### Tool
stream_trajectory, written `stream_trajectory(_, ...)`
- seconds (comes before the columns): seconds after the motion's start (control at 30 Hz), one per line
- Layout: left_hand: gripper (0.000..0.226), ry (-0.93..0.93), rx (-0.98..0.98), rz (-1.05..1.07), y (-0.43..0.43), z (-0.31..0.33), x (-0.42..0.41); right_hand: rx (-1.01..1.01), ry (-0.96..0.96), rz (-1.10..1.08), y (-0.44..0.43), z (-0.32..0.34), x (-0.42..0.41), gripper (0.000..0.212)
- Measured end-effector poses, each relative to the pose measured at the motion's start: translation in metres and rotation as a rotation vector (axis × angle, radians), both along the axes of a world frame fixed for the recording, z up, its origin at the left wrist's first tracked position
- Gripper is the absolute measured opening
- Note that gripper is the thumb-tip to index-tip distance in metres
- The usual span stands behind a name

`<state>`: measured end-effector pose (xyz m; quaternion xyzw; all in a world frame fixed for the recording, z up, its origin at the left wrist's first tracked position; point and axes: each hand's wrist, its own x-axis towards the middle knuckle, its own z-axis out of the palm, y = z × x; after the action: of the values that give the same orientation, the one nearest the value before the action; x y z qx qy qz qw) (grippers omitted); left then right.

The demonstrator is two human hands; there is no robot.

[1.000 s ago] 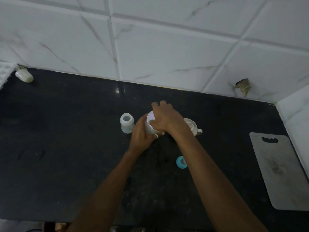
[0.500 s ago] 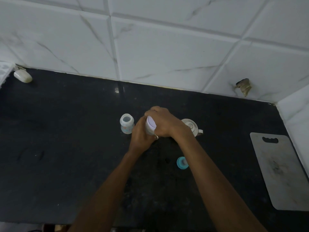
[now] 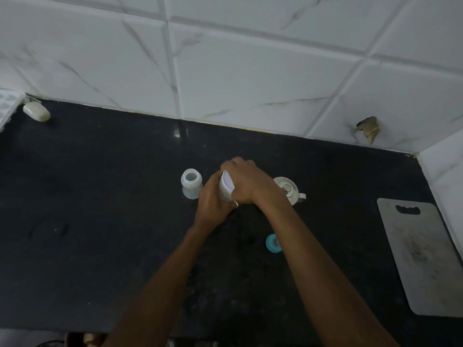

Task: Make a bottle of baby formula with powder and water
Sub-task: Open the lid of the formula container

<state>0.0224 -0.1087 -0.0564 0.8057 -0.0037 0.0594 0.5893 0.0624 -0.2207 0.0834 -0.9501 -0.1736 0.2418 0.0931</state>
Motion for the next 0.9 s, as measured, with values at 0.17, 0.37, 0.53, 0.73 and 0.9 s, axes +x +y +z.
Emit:
stream_trajectory(0.17,0.077,-0.01,0.006,-0.016,0.0,0.002,-0.001,0.002,0.029,-0.067,-0.008,0.002,0.001,0.087)
stream_trajectory(0.37,0.075,-0.003,-0.023,-0.032,-0.001,0.011,-0.003,-0.21,-0.217,-0.204,0.01,-0.006,-0.007,0.078)
stream_trajectory(0.53,0.072,-0.008,-0.004,-0.016,-0.001,0.004,-0.002,-0.104,-0.125,-0.055,0.006,-0.006,-0.005,0.072)
stream_trajectory(0.73,0.078,-0.022,-0.018,-0.018,0.0,0.005,-0.002,-0.024,-0.022,-0.105,-0.004,0.002,-0.004,0.088)
stream_trajectory(0.9,0.072,-0.026,-0.024,-0.026,-0.001,0.008,-0.003,-0.156,-0.219,-0.201,0.007,-0.003,-0.011,0.077)
